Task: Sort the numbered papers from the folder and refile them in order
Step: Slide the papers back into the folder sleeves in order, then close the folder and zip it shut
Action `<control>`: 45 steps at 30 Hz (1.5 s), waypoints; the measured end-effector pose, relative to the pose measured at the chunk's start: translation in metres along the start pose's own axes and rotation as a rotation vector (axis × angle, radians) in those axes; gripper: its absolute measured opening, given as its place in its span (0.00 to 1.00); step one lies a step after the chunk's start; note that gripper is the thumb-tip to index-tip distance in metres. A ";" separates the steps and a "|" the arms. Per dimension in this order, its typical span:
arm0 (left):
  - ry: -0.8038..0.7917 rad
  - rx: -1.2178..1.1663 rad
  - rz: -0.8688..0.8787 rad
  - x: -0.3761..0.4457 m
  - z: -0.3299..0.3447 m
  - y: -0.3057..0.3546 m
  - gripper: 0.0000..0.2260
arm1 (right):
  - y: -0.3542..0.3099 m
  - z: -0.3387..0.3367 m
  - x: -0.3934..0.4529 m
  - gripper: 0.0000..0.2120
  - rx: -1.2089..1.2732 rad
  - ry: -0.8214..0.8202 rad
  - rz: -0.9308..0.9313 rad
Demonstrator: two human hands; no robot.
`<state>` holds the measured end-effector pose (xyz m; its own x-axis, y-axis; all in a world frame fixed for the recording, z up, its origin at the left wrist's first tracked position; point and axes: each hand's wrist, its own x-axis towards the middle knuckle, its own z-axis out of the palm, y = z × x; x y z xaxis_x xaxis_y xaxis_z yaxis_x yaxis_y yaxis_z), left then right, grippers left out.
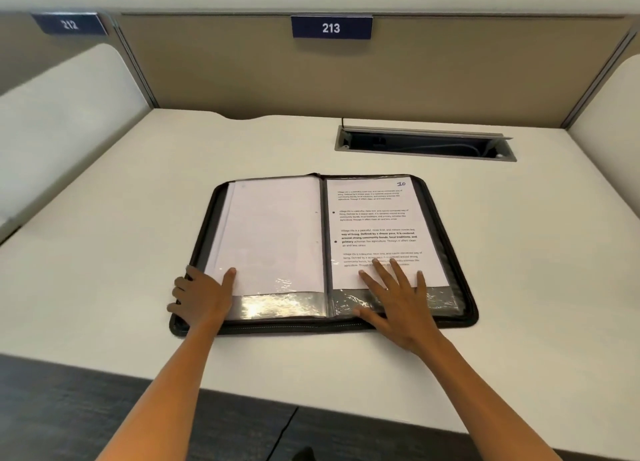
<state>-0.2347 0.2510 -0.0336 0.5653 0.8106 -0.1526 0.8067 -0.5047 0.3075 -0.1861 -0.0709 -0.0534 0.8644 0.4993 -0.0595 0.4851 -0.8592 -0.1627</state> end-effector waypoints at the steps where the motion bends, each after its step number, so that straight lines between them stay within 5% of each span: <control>1: 0.002 -0.005 -0.005 0.002 -0.004 -0.002 0.36 | -0.001 0.002 -0.001 0.46 -0.013 -0.030 0.017; 8: -0.067 -0.447 -0.131 0.032 -0.040 -0.022 0.13 | 0.001 0.000 0.000 0.51 -0.020 -0.084 0.052; 11: -0.105 -0.574 -0.121 0.031 -0.055 -0.015 0.16 | 0.004 -0.002 0.000 0.52 0.029 -0.083 0.047; 14: -0.055 -0.541 -0.033 0.024 -0.069 0.003 0.08 | 0.007 -0.003 0.001 0.52 0.029 -0.086 0.047; 18: 0.033 -0.430 0.053 0.017 -0.093 0.032 0.13 | 0.012 -0.002 0.002 0.51 0.051 -0.085 0.059; 22: 0.054 -0.417 0.248 -0.006 -0.129 0.068 0.05 | 0.015 -0.003 0.002 0.52 0.060 -0.101 0.066; 29: -0.055 -0.533 0.568 -0.078 -0.165 0.136 0.15 | 0.020 -0.009 0.002 0.53 0.217 -0.111 0.061; 33: -0.335 -0.911 0.597 -0.115 -0.150 0.160 0.16 | 0.020 -0.023 -0.003 0.51 0.631 -0.016 0.142; 37: -0.522 -1.027 0.656 -0.134 -0.121 0.172 0.14 | 0.021 -0.054 -0.013 0.34 1.117 0.255 0.253; 41: -0.478 -0.881 0.758 -0.141 -0.077 0.175 0.12 | 0.040 -0.075 -0.014 0.46 1.511 0.436 0.284; 45: -0.354 -0.610 0.973 -0.139 -0.028 0.164 0.17 | 0.065 -0.082 -0.023 0.46 1.705 0.510 0.321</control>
<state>-0.1853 0.0639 0.0640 0.9855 -0.0067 0.1698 -0.1445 -0.5588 0.8166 -0.1637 -0.1476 0.0180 0.9977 -0.0071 -0.0669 -0.0615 0.3051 -0.9503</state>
